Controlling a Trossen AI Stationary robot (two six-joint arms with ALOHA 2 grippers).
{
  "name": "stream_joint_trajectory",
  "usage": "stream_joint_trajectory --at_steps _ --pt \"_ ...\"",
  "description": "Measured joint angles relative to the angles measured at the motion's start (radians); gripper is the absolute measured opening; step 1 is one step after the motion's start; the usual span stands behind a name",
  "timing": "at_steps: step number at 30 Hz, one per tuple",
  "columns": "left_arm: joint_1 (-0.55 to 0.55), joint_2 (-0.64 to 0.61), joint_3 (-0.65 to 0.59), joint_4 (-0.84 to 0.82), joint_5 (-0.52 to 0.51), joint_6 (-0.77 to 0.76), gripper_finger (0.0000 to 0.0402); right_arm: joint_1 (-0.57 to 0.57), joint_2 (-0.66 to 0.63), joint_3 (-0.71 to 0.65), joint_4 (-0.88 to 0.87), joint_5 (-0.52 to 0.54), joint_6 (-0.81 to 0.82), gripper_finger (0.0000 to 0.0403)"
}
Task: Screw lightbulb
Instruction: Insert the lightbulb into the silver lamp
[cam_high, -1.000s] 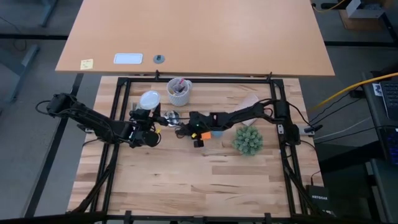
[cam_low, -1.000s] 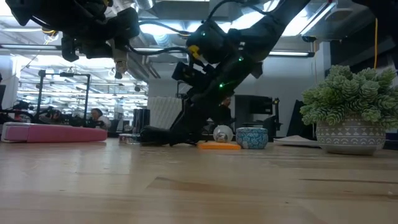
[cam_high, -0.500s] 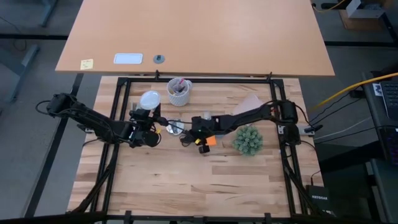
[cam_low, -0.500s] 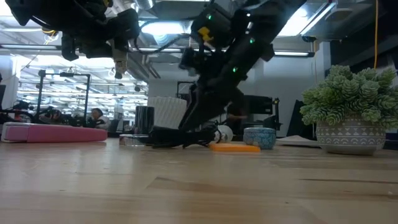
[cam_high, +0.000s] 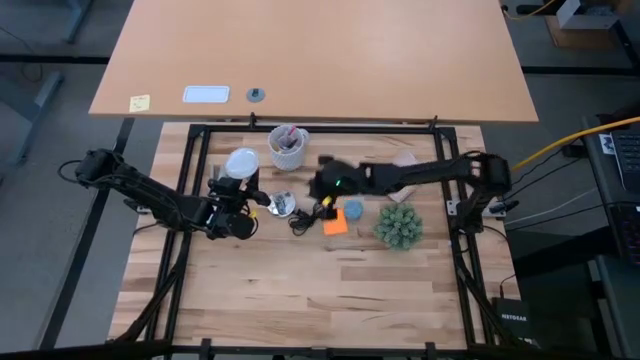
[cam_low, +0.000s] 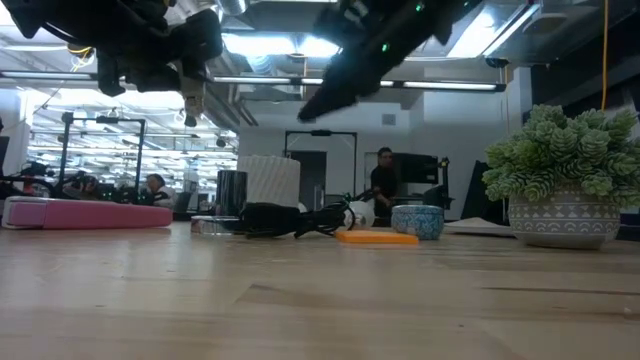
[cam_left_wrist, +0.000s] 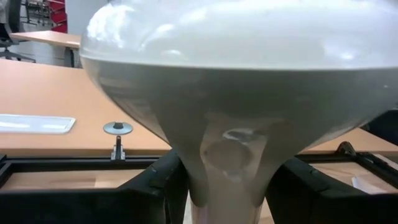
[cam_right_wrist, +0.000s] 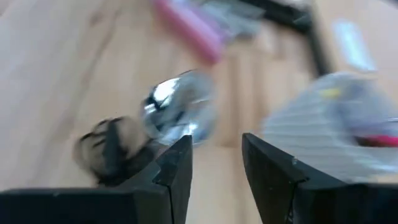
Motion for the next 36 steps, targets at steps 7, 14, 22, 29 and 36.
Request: stream_joint_trajectory --at_steps 7,14,22,29,36 --pt "-0.02 0.0 0.0 0.0 0.022 0.027 0.0159 -0.134 -0.132 0.001 0.01 0.014 -0.038 0.0143" --pt "-0.02 0.024 0.0 0.012 0.16 0.11 0.0159 -0.224 -0.138 0.002 0.039 0.1 -0.005 0.0143" --pt "-0.007 0.096 0.0 0.283 0.313 0.424 0.0159 -0.26 -0.089 0.002 0.135 -0.262 0.021 0.0143" --pt "0.055 0.168 0.0 0.512 0.472 0.631 0.0159 -0.27 -0.017 0.001 0.244 -0.534 0.073 0.0143" --pt "0.091 0.219 0.0 0.528 0.493 0.613 0.0159 -0.268 0.016 0.001 0.24 -0.649 0.096 0.0143"
